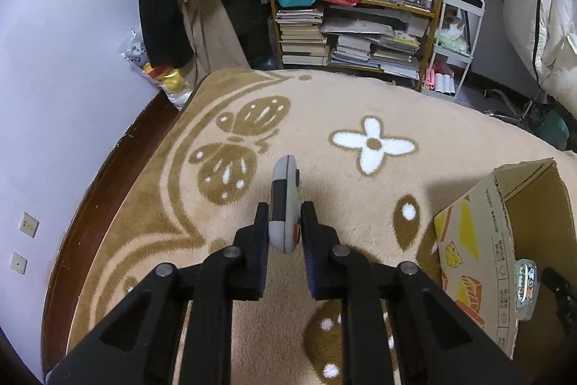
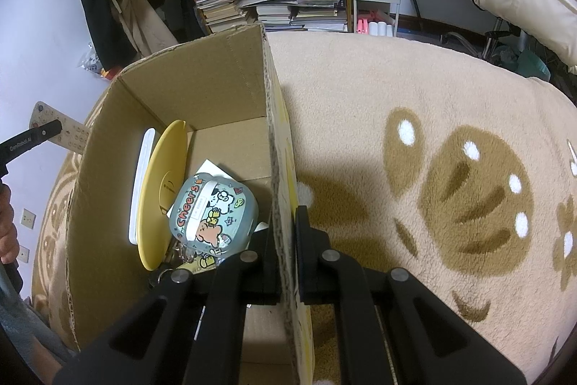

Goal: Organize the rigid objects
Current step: 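Carry the white tube with the left tool over the box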

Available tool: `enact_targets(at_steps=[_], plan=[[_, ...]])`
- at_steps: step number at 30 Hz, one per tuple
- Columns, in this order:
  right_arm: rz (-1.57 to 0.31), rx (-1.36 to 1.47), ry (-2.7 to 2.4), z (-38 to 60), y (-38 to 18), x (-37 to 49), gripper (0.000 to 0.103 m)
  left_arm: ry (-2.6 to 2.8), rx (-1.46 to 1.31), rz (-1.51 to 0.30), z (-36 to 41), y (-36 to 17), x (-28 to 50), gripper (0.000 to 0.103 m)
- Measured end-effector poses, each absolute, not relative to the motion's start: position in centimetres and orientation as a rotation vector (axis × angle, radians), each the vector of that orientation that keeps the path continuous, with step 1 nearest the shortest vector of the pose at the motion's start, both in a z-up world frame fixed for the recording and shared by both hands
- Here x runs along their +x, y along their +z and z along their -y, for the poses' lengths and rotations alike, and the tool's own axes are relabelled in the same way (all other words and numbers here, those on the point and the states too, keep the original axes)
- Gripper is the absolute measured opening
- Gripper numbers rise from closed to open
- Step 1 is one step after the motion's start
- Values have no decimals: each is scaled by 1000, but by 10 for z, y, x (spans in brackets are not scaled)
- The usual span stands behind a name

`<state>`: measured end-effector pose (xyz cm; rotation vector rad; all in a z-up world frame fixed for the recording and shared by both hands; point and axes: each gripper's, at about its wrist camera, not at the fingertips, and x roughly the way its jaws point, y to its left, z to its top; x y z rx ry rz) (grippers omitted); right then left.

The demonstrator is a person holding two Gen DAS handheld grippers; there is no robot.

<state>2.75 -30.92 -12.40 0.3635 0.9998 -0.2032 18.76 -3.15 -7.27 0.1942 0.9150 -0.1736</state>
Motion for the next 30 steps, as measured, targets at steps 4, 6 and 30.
enact_targets(at_steps=[4, 6, 30], plan=[[-1000, 366, -203, 309, -124, 27, 7, -178, 183, -900, 31, -61, 184, 16], [-999, 365, -203, 309, -124, 27, 7, -182, 183, -884, 32, -52, 180, 16], [-999, 366, -203, 308, -124, 28, 7, -508, 168, -725, 100, 60, 80, 16]])
